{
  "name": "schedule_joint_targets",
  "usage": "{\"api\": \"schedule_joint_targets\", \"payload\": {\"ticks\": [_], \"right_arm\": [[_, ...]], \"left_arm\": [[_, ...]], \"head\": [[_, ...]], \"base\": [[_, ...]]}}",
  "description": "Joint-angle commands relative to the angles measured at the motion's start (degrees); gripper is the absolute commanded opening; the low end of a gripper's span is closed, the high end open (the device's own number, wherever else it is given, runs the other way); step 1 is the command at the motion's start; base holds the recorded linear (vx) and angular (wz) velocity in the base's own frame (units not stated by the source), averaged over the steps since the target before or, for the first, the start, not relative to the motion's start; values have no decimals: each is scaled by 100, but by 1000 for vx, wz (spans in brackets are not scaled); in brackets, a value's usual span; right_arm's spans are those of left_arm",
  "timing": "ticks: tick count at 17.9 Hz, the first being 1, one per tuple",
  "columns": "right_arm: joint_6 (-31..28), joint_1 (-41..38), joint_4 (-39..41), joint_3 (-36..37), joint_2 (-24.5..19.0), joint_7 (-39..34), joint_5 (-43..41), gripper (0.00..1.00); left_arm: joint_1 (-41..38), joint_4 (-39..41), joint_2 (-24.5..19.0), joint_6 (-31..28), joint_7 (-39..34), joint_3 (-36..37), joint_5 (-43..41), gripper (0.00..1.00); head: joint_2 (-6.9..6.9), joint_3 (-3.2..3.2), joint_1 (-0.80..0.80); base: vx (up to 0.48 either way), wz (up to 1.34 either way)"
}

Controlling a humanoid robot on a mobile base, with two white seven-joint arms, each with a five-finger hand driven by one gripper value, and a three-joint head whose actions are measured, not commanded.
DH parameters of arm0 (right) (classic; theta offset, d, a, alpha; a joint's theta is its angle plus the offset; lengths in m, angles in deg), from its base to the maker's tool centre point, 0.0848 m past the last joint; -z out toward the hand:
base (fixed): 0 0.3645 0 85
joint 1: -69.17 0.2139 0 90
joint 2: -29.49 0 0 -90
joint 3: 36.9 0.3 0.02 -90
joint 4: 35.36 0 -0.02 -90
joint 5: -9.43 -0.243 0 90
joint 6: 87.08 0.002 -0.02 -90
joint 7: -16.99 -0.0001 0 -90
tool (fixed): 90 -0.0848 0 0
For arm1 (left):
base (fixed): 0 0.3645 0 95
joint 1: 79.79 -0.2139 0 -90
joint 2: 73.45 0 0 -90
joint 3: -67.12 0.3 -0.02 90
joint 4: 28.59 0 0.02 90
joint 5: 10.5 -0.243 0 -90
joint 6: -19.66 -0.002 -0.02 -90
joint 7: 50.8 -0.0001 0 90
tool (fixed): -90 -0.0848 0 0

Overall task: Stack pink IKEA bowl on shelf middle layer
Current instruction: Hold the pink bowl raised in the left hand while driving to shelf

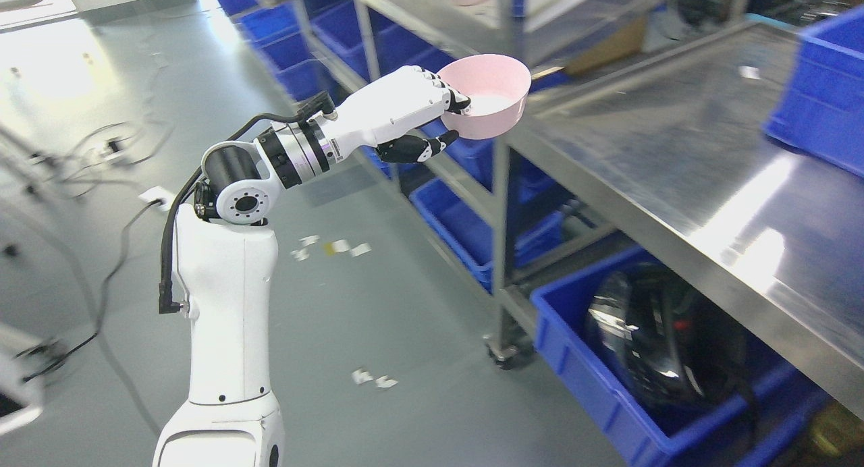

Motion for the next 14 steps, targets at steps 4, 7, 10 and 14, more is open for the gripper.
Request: {"api": "schedule_joint_targets", "payload": {"ticks": [4, 7, 10, 14], "right_arm": [[4, -18, 100, 0, 100, -56, 0, 100], [4, -18, 100, 0, 100, -56, 0, 100], [4, -18, 100, 0, 100, -56, 0, 100], [4, -27, 100, 0, 100, -56, 0, 100]], "left_arm": [[-2, 69, -99, -15, -12, 4, 1, 2], [-2, 69, -99, -15, -12, 4, 1, 2], [-2, 69, -99, -15, -3, 12, 1, 2], [-2, 69, -99, -15, -3, 30, 1, 2]], "head": [[0, 0, 0], [0, 0, 0], [0, 0, 0], [0, 0, 0]], "base": [[76, 1696], [67, 1353], [55, 935], [84, 354]]}}
